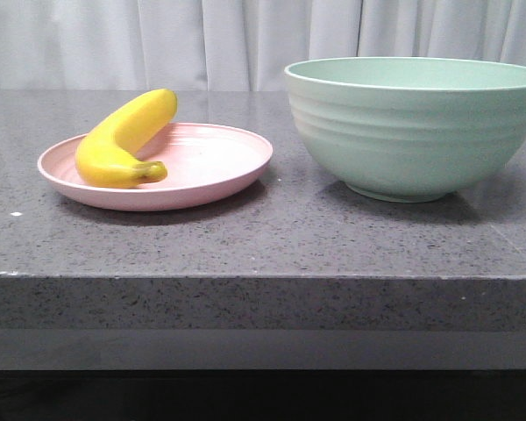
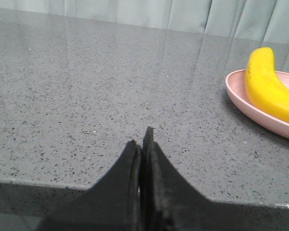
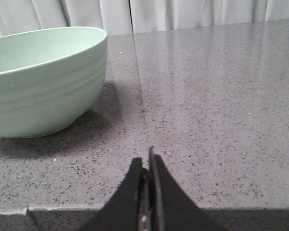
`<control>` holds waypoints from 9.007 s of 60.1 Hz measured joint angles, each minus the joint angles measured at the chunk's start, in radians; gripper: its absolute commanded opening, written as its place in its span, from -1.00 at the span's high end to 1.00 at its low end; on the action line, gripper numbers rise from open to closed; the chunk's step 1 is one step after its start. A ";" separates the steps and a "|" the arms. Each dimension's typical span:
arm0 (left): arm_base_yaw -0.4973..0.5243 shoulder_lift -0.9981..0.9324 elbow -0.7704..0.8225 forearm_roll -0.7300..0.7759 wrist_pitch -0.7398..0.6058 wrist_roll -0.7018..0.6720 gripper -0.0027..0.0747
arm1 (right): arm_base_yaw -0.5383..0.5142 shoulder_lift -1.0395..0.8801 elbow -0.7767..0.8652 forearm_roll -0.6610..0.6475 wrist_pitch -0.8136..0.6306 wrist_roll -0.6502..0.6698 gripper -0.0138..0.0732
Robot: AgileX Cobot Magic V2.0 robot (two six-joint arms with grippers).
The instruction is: Transfer banana from pink plate to green bowl
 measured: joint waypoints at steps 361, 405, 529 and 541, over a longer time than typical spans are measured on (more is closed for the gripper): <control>-0.771 1.440 -1.335 -0.130 0.424 0.034 0.63 | 0.133 0.819 -0.620 1.478 0.318 -0.760 -0.69; -0.775 1.440 -1.335 -0.130 0.428 0.034 0.63 | 0.141 1.253 -0.858 1.622 0.629 -0.970 -0.18; -0.775 1.438 -1.335 -0.130 0.413 0.034 -0.56 | 0.099 1.557 -1.157 0.990 0.350 -1.141 -0.57; -0.775 1.438 -1.335 -0.130 0.412 0.034 -0.55 | 0.099 1.557 -1.157 0.988 0.350 -1.141 -0.57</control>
